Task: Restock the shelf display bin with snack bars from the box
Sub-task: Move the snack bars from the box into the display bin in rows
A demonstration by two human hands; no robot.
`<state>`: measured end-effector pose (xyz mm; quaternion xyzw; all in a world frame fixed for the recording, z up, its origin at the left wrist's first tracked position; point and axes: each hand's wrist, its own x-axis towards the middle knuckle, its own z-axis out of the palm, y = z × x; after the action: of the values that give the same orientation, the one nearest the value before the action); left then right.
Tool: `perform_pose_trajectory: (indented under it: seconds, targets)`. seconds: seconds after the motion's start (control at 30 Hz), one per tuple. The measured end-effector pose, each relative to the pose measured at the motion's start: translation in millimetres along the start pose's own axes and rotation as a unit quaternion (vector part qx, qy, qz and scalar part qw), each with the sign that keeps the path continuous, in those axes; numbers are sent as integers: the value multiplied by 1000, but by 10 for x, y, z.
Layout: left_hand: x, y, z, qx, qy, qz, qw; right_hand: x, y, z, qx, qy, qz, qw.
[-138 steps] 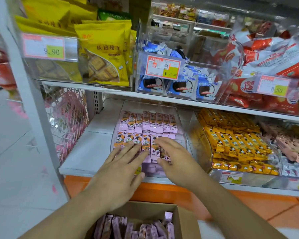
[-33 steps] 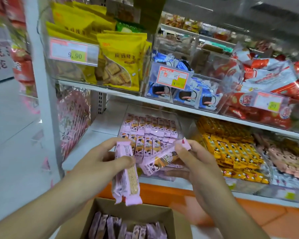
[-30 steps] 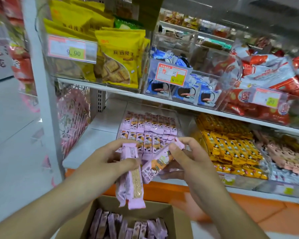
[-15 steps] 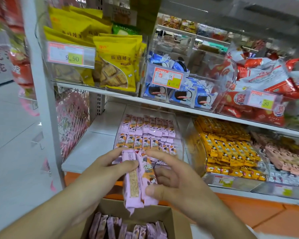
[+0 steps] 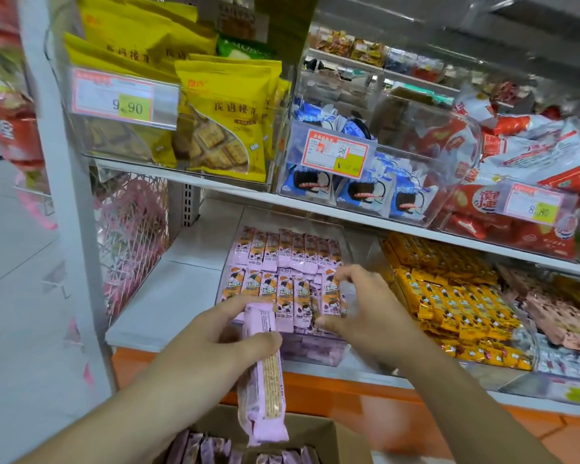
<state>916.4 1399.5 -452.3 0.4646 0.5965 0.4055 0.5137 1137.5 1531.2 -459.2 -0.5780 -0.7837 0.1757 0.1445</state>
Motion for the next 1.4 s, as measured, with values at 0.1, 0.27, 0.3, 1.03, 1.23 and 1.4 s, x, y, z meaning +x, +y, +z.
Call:
perform_pose_trajectory:
  seconds: [0.1,0.27,0.3,1.03,1.23,1.4]
  targets:
    - [56,-40,-22,-1,1,-7,1000,136,71,94,-75,-39,-10,996]
    - [93,-80,-37,0,9,-21,1000,207,111,202,-103,-23,-71,992]
    - [95,-82,-34,3,11,-21,1000,208,123,210,-109,-18,-80,991]
    - [-180,22,-76,-143,134,34,980,-768,-696,129,342,-48,-25,938]
    - [-193,18,-156,-121,106,19,987,-716,-669,84,506,-140,33,851]
    - [-117,-2,-150,-126,112,7,986,-726,-649,101,513,-171,15,841]
